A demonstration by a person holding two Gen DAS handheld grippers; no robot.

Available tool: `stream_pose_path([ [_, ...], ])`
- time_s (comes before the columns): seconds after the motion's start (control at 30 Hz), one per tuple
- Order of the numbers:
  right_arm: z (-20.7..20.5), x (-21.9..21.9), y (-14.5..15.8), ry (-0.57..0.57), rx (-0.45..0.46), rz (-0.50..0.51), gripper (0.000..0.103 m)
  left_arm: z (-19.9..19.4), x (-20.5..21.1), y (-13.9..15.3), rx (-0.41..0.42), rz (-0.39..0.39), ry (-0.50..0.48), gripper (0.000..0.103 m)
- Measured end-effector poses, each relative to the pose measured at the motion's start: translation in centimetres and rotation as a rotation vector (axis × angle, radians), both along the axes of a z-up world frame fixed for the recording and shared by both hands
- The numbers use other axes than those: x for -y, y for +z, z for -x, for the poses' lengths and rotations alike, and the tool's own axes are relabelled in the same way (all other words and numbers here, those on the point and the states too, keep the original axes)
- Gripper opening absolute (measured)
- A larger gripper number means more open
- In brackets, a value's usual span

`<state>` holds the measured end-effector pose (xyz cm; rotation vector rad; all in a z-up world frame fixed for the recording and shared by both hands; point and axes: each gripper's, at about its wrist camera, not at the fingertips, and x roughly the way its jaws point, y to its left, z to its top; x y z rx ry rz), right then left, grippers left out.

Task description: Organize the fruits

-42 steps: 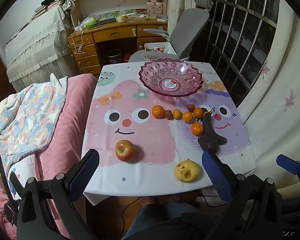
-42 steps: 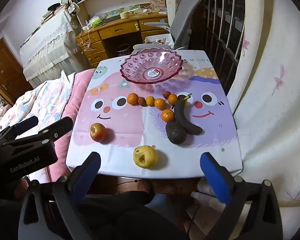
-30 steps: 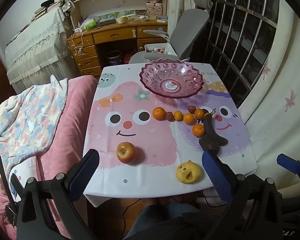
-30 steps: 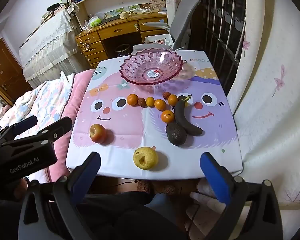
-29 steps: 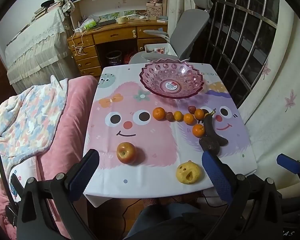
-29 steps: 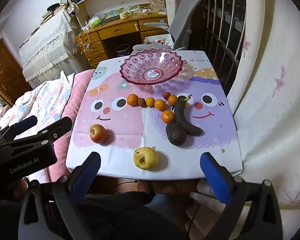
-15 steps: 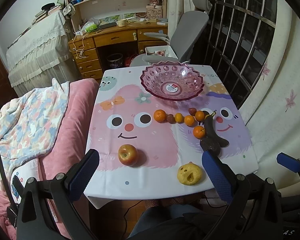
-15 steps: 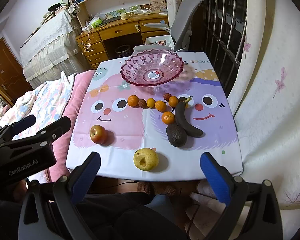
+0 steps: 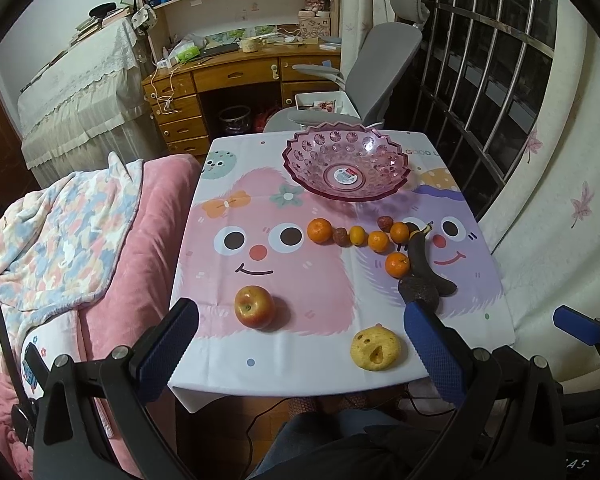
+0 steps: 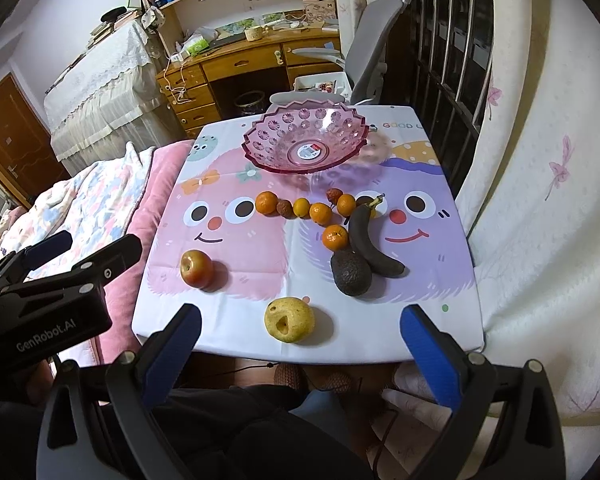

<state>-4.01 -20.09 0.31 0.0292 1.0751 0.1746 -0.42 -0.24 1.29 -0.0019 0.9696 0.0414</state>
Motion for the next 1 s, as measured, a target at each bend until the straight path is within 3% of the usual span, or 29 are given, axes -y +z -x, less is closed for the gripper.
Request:
stream_pose_path([
  [1.0, -0.9, 1.3, 0.7, 0.029, 0.032, -0.011, 0.1, 0.8, 2.6, -0.6, -0.002, 0.016, 0.032, 0.102],
])
